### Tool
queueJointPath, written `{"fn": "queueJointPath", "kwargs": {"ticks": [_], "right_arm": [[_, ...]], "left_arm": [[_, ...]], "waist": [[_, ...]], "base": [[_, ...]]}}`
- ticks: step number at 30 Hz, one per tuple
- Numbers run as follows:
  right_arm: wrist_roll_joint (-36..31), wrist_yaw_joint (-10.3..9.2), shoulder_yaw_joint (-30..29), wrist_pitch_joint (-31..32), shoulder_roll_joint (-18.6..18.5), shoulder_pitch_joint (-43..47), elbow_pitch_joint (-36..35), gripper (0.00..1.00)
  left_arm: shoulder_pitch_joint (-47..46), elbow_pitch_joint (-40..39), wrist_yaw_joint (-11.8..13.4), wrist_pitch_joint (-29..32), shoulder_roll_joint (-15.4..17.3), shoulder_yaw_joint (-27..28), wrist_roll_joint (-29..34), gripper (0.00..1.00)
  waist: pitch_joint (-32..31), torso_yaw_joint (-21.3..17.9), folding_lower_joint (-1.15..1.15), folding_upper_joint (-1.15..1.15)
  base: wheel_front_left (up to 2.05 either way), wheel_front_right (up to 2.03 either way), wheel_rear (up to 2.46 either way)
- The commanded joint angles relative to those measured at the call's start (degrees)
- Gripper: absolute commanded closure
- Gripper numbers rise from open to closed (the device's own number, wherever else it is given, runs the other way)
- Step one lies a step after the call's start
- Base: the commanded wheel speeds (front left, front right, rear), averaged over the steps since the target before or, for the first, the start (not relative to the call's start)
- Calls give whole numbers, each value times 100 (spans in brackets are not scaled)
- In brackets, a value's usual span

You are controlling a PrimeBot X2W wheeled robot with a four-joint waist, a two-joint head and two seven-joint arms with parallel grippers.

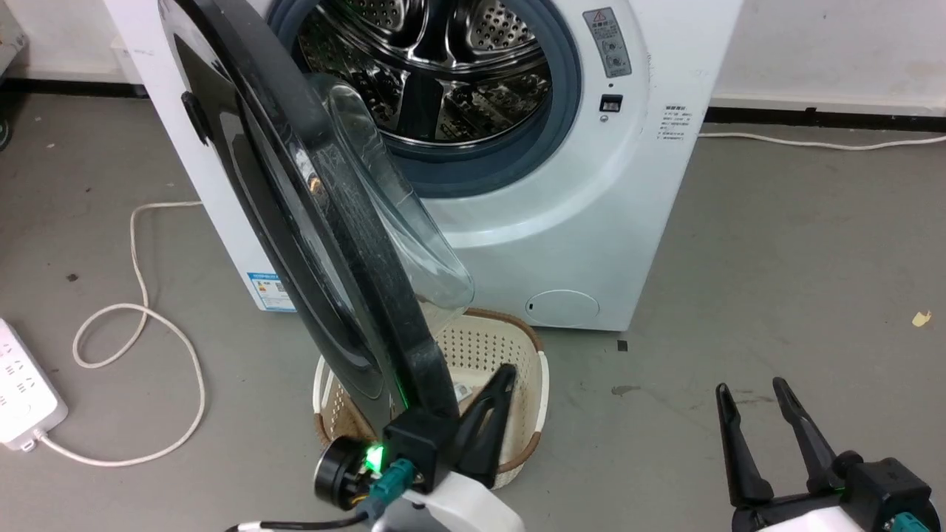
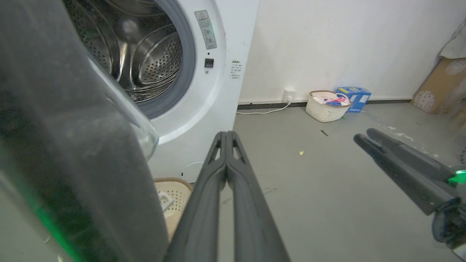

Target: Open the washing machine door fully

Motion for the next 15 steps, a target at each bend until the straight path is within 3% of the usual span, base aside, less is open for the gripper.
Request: {"fn": "queueJointPath", "kwargs": {"ticks": [1,9,15], "right_arm": [[42,-4,-8,-30,20,-97,-5,0],[73,-4,74,-3,20,-115,10,0],[-10,-4,94,66,20,-83,-2,0]], "left_arm": [[35,134,34,-82,7,71,-53,100],[-88,718,-7,-350,22,293,-344,100],[-62,930,-47,-452,49,259,-385,100]], "waist": [[29,33,0,0],[88,324,0,0],[33,779,0,0]], "base": [[0,0,0],[0,0,0],[0,0,0]]}}
